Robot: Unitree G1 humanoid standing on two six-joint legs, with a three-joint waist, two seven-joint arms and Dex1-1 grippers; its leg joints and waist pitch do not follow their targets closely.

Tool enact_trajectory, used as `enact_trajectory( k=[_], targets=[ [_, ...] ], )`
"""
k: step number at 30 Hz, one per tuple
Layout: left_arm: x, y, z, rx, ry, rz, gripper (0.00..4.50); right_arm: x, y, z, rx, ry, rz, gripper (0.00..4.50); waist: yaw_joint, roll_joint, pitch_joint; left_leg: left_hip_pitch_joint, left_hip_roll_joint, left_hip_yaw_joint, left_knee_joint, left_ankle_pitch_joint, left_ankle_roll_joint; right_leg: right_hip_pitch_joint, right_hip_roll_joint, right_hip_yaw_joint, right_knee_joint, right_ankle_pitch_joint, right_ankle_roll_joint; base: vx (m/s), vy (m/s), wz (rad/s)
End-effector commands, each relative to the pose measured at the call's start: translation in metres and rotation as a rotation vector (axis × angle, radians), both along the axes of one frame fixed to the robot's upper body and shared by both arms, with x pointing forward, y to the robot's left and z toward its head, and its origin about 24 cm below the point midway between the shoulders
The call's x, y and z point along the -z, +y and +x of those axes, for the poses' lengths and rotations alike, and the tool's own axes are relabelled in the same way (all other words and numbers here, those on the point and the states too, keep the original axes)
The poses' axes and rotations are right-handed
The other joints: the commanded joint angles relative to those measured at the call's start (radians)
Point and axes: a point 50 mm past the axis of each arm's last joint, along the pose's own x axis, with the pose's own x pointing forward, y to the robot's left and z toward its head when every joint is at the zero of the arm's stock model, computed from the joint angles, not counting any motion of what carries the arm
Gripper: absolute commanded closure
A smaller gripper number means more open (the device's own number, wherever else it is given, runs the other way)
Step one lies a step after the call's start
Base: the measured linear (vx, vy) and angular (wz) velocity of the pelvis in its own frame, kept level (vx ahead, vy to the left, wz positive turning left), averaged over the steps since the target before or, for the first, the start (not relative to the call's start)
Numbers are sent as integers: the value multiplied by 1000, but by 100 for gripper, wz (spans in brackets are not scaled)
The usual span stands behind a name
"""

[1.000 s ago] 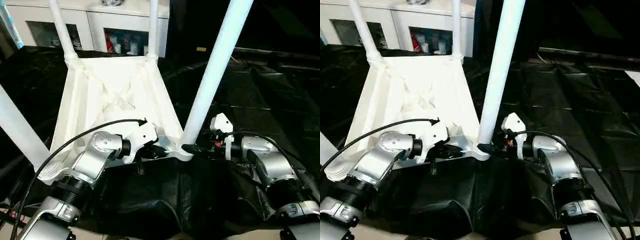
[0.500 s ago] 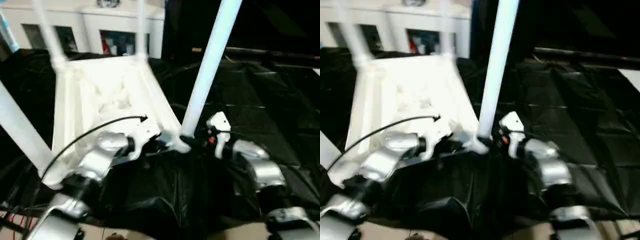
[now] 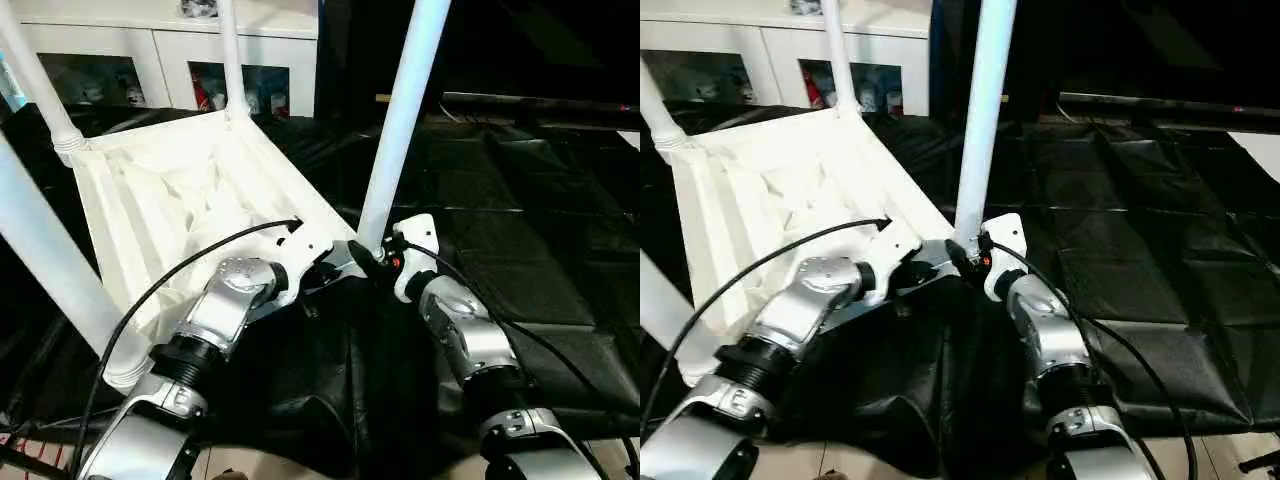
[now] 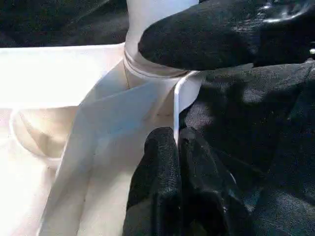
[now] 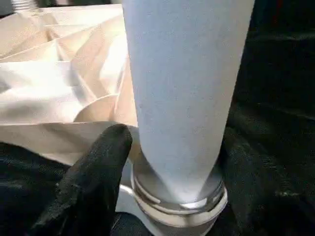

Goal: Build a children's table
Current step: Rotate leg to tighten

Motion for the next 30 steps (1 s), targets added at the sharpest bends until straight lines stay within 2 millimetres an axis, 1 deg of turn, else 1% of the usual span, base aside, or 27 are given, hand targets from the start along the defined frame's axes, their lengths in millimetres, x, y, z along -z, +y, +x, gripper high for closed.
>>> enact_trajectory(
  k=[1, 2, 4, 5, 6, 7, 8, 9, 10, 11, 12, 13, 15, 16, 18, 19, 20, 22, 25, 28, 30],
  targets=[
    [-23, -26, -4, 152, -92, -102, 450, 6, 32, -13, -247, 44, -2, 116, 8, 7, -65, -3, 27, -9, -64, -221, 51, 63, -71, 66, -87, -340, -102, 0, 0, 0],
    [-22, -20, -7, 186, -87, -98, 450, 4, 19, -11, -251, 43, -19, 116, 7, 7, -65, -5, 27, -8, -65, -217, 53, 63, -72, 67, -87, -338, -104, 0, 0, 0],
    [-22, -14, -11, 229, -77, -99, 450, 4, 4, -8, -240, 47, -46, 116, 8, 9, -64, -2, 29, -8, -65, -220, 57, 61, -72, 67, -86, -337, -111, 0, 0, 0],
    [-21, -12, -12, 240, -73, -100, 450, 3, 0, -7, -237, 48, -53, 116, 11, 10, -65, 0, 30, -8, -65, -220, 55, 60, -73, 68, -87, -338, -114, 0, 0, 0],
    [-21, -10, -13, 257, -66, -102, 450, 3, -4, -8, -253, 46, -57, 116, 15, 11, -65, 1, 32, -7, -65, -212, 51, 60, -73, 70, -83, -322, -128, 0, 0, 0],
    [-21, -9, -14, 263, -64, -102, 450, 2, -5, -8, -261, 46, -58, 116, 15, 11, -65, 1, 32, -7, -65, -212, 51, 60, -73, 70, -83, -322, -128, 0, 0, 0],
    [-21, -6, -17, 287, -54, -101, 450, 1, -11, -9, -291, 45, -61, 116, 19, 11, -66, 5, 33, -5, -63, -208, 51, 57, -72, 72, -81, -298, -137, 0, 0, 0],
    [-20, -2, -19, 307, -45, -96, 450, -1, -16, -11, -315, 43, -63, 116, 22, 12, -66, 1, 34, -6, -64, -202, 54, 60, -73, 73, -75, -276, -146, 0, 0, 0],
    [-19, 2, -21, 329, -35, -87, 450, -3, -21, -12, -345, 41, -65, 116, 23, 12, -65, 2, 34, -6, -65, -207, 58, 60, -70, 72, -74, -274, -146, 0, 0, 0],
    [-19, 2, -21, 329, -35, -87, 450, -3, -21, -12, -345, 41, -65, 116, 24, 12, -64, 2, 34, -6, -65, -210, 59, 61, -71, 72, -75, -276, -144, 0, 0, 0],
    [-18, 7, -23, 352, -24, -77, 450, -5, -25, -16, -394, 37, -61, 116, 26, 7, -65, 1, 34, -5, -65, -210, 60, 61, -71, 72, -75, -279, -141, 0, 0, 0],
    [-18, 8, -24, 356, -22, -76, 450, -6, -25, -17, -409, 38, -59, 116, 27, 8, -64, 1, 35, -5, -65, -211, 60, 62, -73, 73, -75, -284, -139, 0, 0, 0],
    [-17, 12, -26, 365, -14, -71, 450, -8, -27, -21, -458, 40, -48, 116, 31, 5, -64, -1, 32, -4, -64, -203, 61, 63, -73, 73, -78, -306, -129, 0, 0, 0],
    [-17, 14, -28, 381, -4, -69, 450, -9, -28, -24, -503, 45, -44, 116, 32, 6, -64, 0, 33, -5, -65, -200, 61, 62, -73, 72, -77, -312, -126, 0, 0, 0],
    [-17, 16, -30, 401, 5, -72, 450, -9, -29, -27, -540, 51, -40, 116, 31, 5, -63, -1, 34, -6, -66, -204, 61, 61, -72, 71, -79, -323, -122, 0, 0, 0],
    [-17, 17, -31, 403, 6, -72, 450, -9, -29, -27, -544, 52, -39, 141, 31, 4, -63, -1, 33, -5, -66, -206, 60, 61, -73, 71, -79, -331, -120, 0, 0, 0],
    [-17, 17, -31, 403, 6, -72, 450, -9, -29, -27, -544, 52, -39, 141, 32, 4, -62, 0, 33, -5, -66, -205, 59, 60, -73, 71, -80, -336, -119, 0, 0, 0],
    [-17, 18, -34, 427, 19, -79, 450, -10, -29, -28, -573, 57, -24, 153, 33, 1, -63, -1, 33, -5, -65, -196, 57, 61, -74, 72, -80, -335, -120, 0, 0, 0],
    [-17, 18, -36, 436, 30, -87, 450, -10, -29, -30, -596, 68, -8, 187, 34, 2, -63, -2, 34, -6, -65, -194, 59, 60, -73, 71, -79, -334, -120, 0, 0, 0],
    [-16, 18, -38, 441, 38, -92, 450, -8, -26, -33, -613, 79, -1, 198, 34, 3, -62, -1, 32, -5, -65, -199, 55, 59, -73, 71, -82, -348, -112, 0, 0, 0],
    [-16, 18, -38, 442, 40, -94, 450, -7, -25, -33, -616, 82, 1, 221, 35, 3, -62, 0, 32, -6, -66, -200, 55, 58, -73, 70, -83, -361, -106, 0, 0, 0]
  ],
)
